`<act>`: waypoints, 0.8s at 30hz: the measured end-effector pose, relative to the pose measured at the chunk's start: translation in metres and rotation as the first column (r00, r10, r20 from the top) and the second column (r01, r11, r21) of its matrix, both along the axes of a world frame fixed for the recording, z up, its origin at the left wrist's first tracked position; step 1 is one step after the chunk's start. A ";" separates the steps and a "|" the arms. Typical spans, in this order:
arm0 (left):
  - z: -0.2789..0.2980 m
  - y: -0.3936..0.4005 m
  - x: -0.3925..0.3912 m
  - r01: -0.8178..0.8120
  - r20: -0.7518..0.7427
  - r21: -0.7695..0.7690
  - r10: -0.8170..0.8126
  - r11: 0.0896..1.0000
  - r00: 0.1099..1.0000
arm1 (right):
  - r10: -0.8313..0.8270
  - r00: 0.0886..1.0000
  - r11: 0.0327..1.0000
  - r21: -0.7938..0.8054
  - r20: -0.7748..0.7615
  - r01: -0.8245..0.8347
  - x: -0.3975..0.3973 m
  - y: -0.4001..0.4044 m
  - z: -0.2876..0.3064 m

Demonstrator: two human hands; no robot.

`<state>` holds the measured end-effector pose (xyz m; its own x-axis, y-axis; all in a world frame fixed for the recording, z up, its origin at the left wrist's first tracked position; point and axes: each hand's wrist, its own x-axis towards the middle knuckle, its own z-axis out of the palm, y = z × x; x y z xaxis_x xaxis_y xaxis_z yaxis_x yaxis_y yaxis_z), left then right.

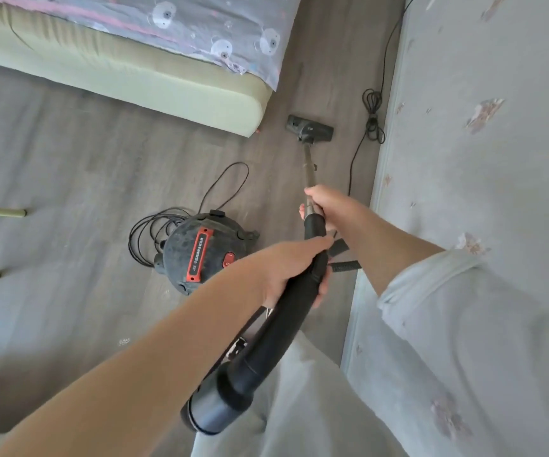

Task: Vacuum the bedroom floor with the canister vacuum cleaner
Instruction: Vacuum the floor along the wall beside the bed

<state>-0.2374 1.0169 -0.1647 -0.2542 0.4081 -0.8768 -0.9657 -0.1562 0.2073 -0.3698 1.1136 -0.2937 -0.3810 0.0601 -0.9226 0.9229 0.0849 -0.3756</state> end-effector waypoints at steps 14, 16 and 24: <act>0.009 0.049 0.047 0.203 0.062 0.053 -0.206 0.978 0.977 | -0.207 0.973 0.978 -0.012 0.101 0.210 0.066 0.088 0.004; 0.018 0.033 0.072 0.228 0.057 0.040 -0.230 0.973 0.972 | -0.224 0.969 0.973 -0.025 0.099 0.228 0.095 0.074 0.014; 0.054 -0.041 0.179 0.288 0.101 0.070 -0.294 0.955 0.950 | -0.269 0.959 0.963 0.001 0.087 0.270 0.222 0.005 0.040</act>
<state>-0.0585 0.9758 -0.1112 -0.0213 0.4975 -0.8672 -0.9871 0.1275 0.0974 -0.1475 1.1186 -0.2535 -0.2720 0.1394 -0.9521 0.9395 -0.1755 -0.2941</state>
